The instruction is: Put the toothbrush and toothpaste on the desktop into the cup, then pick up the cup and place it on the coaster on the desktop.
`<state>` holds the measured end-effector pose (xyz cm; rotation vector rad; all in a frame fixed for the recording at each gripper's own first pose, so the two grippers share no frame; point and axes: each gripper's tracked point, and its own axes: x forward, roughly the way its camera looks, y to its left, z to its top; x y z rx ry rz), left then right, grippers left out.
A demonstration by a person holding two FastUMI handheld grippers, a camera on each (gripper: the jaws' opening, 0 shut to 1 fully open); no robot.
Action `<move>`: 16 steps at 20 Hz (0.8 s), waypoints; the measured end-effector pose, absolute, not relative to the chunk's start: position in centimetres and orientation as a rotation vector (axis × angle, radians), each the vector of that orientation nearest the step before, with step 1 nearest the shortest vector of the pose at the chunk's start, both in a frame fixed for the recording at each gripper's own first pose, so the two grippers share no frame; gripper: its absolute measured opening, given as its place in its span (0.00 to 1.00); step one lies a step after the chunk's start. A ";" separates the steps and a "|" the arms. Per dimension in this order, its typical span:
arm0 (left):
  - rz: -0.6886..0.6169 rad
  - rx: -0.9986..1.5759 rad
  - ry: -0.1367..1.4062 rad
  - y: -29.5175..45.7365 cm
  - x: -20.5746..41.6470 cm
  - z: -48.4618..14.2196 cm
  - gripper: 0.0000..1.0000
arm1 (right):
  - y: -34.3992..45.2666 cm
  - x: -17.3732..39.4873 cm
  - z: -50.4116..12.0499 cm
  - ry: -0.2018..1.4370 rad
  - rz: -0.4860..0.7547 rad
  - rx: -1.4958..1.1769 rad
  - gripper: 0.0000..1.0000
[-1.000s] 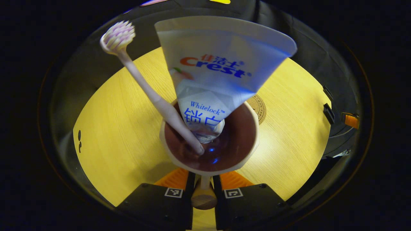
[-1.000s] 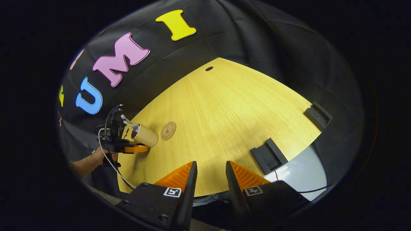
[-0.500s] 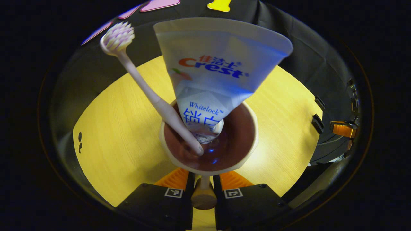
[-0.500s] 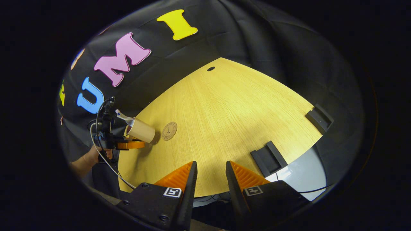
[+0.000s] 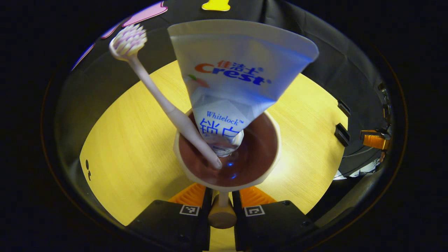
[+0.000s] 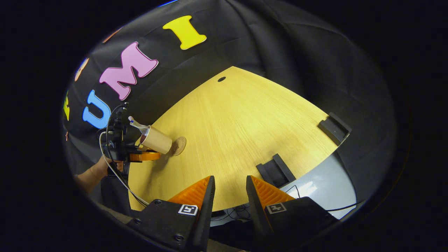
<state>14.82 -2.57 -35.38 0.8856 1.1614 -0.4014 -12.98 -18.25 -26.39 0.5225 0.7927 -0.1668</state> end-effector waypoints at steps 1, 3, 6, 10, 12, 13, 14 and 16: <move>-0.405 0.893 1.163 -2.9 15.0 -35.7 0.32 | -18.7 -13.4 -26.4 0.793 -0.177 0.525 0.55; -0.407 0.904 1.171 -3.4 15.3 -36.6 0.32 | -19.7 -14.0 -26.5 0.791 -0.198 0.533 0.55; -0.403 0.921 1.183 -3.5 15.7 -37.9 0.36 | -21.1 -15.0 -26.7 0.788 -0.228 0.545 0.55; -0.389 0.947 1.190 -3.1 16.3 -39.3 0.32 | -22.1 -15.8 -27.2 0.792 -0.252 0.560 0.55; -0.380 0.957 1.197 -2.9 16.2 -39.9 0.36 | -22.3 -16.0 -27.4 0.798 -0.254 0.566 0.55; -0.387 0.951 1.186 -3.2 16.3 -40.0 0.36 | -22.5 -16.1 -27.6 0.801 -0.257 0.568 0.55; -0.385 0.956 1.184 -3.0 16.4 -39.9 0.36 | -22.6 -16.1 -27.7 0.802 -0.259 0.572 0.55; -0.378 0.955 1.191 -2.8 16.6 -39.7 0.31 | -22.7 -16.2 -27.9 0.806 -0.259 0.579 0.55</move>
